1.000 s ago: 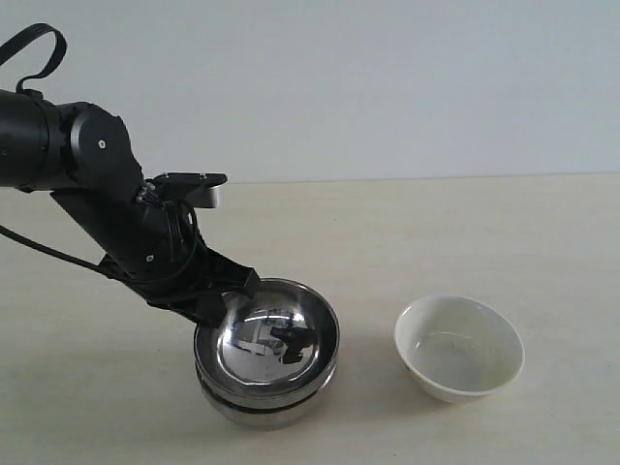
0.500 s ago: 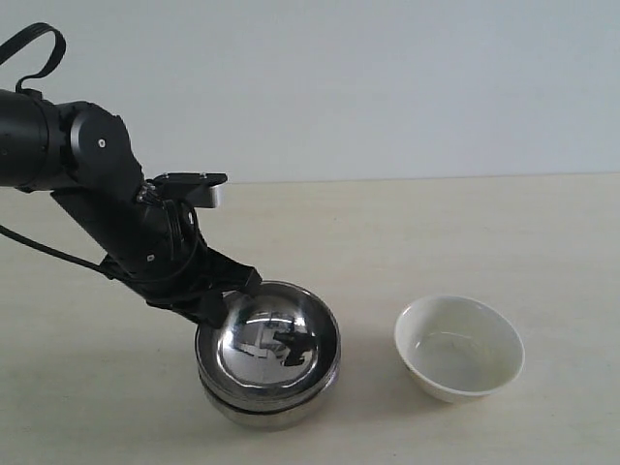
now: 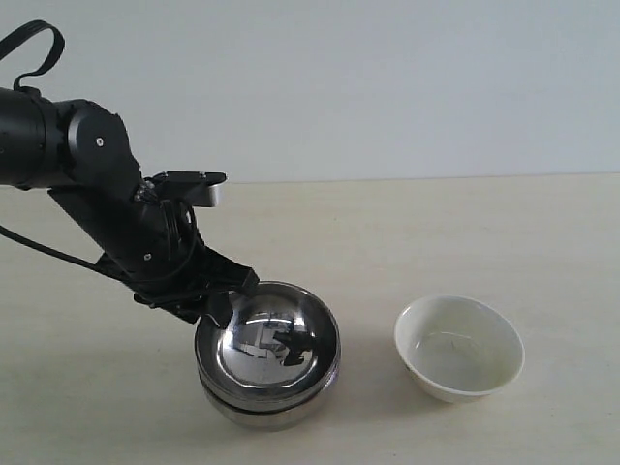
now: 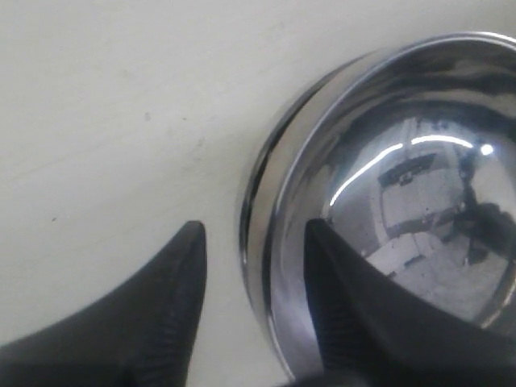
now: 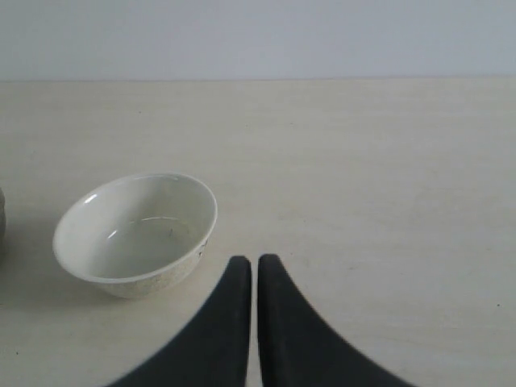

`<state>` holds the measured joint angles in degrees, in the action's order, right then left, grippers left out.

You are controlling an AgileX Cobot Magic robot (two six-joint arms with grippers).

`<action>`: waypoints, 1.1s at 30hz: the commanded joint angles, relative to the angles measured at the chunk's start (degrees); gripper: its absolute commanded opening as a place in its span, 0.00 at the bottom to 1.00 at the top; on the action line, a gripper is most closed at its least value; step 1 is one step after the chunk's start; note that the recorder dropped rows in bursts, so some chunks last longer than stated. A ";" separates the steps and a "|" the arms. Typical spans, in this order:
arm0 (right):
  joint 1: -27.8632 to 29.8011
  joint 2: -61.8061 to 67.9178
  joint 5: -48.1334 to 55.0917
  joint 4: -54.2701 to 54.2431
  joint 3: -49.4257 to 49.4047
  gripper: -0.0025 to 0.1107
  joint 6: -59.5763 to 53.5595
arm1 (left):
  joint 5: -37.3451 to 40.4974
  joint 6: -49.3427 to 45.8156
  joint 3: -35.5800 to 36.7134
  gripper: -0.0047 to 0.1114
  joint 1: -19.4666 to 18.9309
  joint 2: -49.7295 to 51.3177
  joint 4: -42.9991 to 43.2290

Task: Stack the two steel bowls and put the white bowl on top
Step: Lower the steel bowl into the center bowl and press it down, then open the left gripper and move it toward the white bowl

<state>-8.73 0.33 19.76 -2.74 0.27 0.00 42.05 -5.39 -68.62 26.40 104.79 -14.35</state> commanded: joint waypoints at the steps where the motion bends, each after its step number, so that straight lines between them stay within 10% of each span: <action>1: 0.22 -0.33 -0.18 0.35 -0.27 0.02 0.00 | -0.15 0.28 -0.09 0.34 0.14 -2.52 1.77; 6: 0.22 -0.33 -0.18 0.35 -0.27 0.02 0.00 | 0.09 -0.21 -0.09 0.07 0.14 -2.45 1.89; 25: 0.22 -0.33 -0.18 0.35 -0.27 0.02 0.00 | 1.28 -0.21 -2.40 0.07 0.14 -1.15 0.83; 33: 0.22 -0.33 -0.18 0.35 -0.27 0.02 0.00 | -0.88 -12.64 -4.58 0.07 2.38 -1.26 -14.04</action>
<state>-8.73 0.33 19.76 -2.74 0.27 0.00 42.61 -11.45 -71.98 27.08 104.19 -22.51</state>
